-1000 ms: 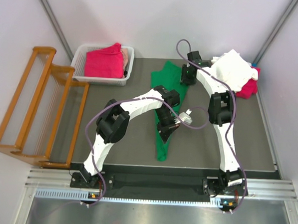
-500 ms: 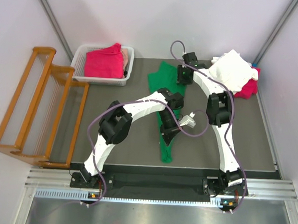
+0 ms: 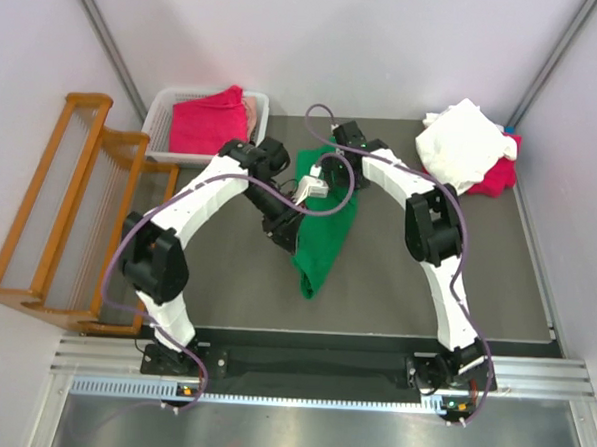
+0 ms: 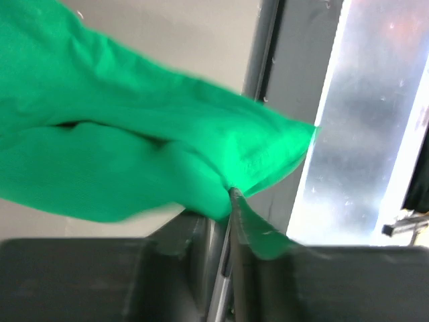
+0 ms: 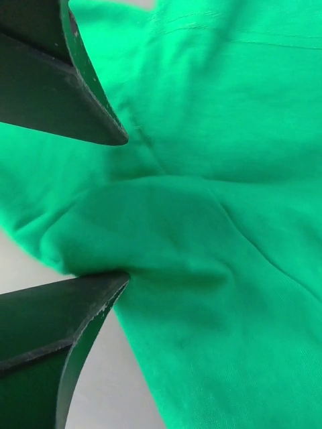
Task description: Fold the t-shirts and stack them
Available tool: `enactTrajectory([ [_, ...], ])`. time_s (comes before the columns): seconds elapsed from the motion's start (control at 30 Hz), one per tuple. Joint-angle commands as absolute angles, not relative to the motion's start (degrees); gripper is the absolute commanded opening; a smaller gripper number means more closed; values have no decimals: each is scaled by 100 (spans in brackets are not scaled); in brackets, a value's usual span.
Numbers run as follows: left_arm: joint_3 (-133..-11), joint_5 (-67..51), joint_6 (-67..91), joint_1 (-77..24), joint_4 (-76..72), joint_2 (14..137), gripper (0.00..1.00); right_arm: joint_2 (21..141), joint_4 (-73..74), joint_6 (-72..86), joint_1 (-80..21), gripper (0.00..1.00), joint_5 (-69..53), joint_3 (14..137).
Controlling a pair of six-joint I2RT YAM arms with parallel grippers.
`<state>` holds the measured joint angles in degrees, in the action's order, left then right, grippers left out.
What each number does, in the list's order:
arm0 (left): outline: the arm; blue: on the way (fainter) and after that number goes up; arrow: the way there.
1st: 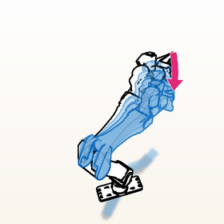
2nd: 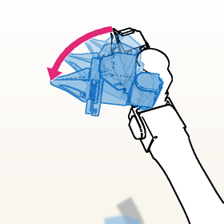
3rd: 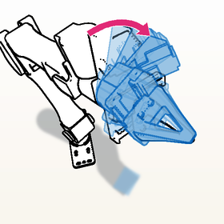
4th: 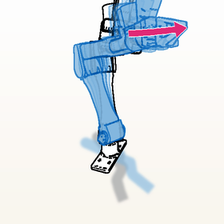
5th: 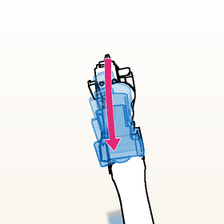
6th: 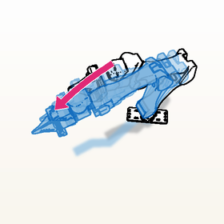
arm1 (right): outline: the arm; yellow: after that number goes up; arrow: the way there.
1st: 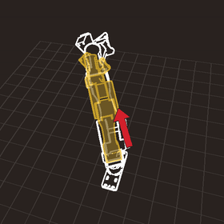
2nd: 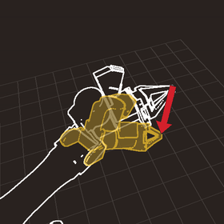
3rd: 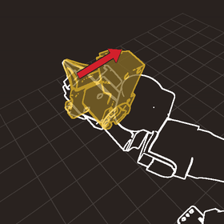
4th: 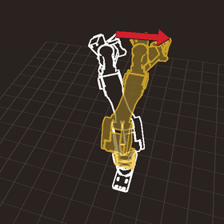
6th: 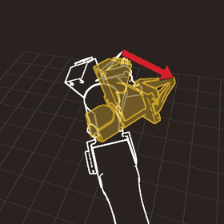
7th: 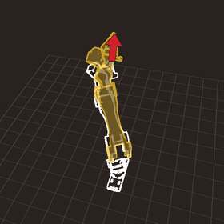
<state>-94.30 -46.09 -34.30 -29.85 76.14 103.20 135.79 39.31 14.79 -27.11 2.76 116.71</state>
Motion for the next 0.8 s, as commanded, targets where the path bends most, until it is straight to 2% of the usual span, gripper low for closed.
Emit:
enactTrajectory([
  [0.0,-8879,-5018,-3490,-3103,8631,9792,57,12912,4324,1573,-2742,77,536,11417],
  [0.03,-8816,-5010,-3489,-3103,8631,9756,98,12815,4324,1565,-2742,77,580,11356],
  [0.37,-8543,-4694,-3305,-3103,8631,9229,99,12498,4201,1503,-2742,79,791,11031],
  [0.57,-8210,-4413,-3094,-3103,8202,9220,99,12568,4201,1494,-2742,84,1002,11127],
  [0.77,-8077,-4307,-3032,-3103,7981,9422,99,12358,4035,1722,-2944,84,133,10706],
])
